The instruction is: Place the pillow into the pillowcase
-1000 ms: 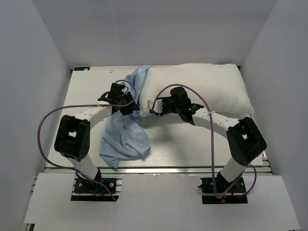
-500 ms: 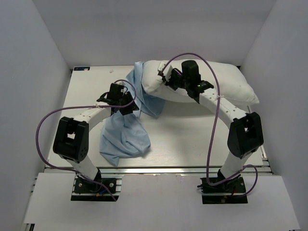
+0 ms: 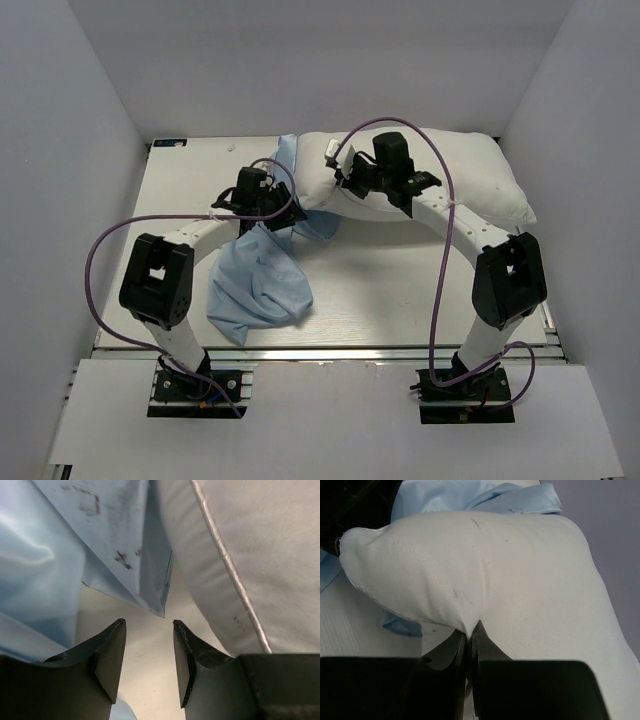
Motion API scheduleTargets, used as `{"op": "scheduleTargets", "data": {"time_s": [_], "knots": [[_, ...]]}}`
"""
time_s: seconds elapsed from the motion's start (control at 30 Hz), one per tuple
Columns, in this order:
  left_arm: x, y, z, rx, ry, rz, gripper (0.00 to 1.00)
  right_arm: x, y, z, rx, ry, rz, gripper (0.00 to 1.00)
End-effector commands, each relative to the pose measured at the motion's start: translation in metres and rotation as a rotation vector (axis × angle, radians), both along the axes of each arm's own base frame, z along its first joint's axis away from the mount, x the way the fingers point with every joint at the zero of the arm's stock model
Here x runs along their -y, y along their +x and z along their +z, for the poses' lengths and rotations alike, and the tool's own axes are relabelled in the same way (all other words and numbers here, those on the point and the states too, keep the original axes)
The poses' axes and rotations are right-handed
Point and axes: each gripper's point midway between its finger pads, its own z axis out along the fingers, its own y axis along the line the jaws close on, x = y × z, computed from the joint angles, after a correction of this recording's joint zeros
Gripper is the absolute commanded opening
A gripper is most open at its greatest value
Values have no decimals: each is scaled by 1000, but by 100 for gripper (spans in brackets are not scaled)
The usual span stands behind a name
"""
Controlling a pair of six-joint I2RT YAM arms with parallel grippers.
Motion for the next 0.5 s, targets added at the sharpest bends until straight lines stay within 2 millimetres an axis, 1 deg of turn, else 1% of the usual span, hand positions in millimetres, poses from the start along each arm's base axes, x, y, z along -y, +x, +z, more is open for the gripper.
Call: {"op": "scheduleTargets", "data": {"time_s": [0.0, 0.03, 0.07, 0.13, 0.3, 0.33, 0.37, 0.4, 0.43, 0.47], "knots": [[23, 1, 11, 17, -55, -45, 53, -3, 2, 16, 69, 24, 28, 0], [28, -1, 4, 1, -41, -50, 53, -3, 3, 13, 67, 19, 28, 0], [29, -3, -2, -20, -23, -46, 53, -2, 4, 14, 70, 19, 25, 0], [32, 1, -11, -35, 5, -24, 53, -3, 4, 15, 69, 21, 28, 0], [27, 9, -27, -61, 40, 49, 51, -3, 4, 16, 64, 25, 30, 0], [28, 13, -25, -59, 42, 64, 49, -3, 3, 17, 64, 28, 32, 0], [23, 16, -32, -69, 68, 90, 47, -4, 3, 16, 61, 28, 32, 0], [23, 18, -33, -67, 75, 99, 44, -3, 3, 17, 63, 29, 32, 0], [22, 21, -33, -65, 78, 112, 39, -3, 2, 15, 59, 27, 32, 0], [21, 23, -35, -67, 86, 121, 36, -3, 2, 15, 59, 26, 30, 0]]}}
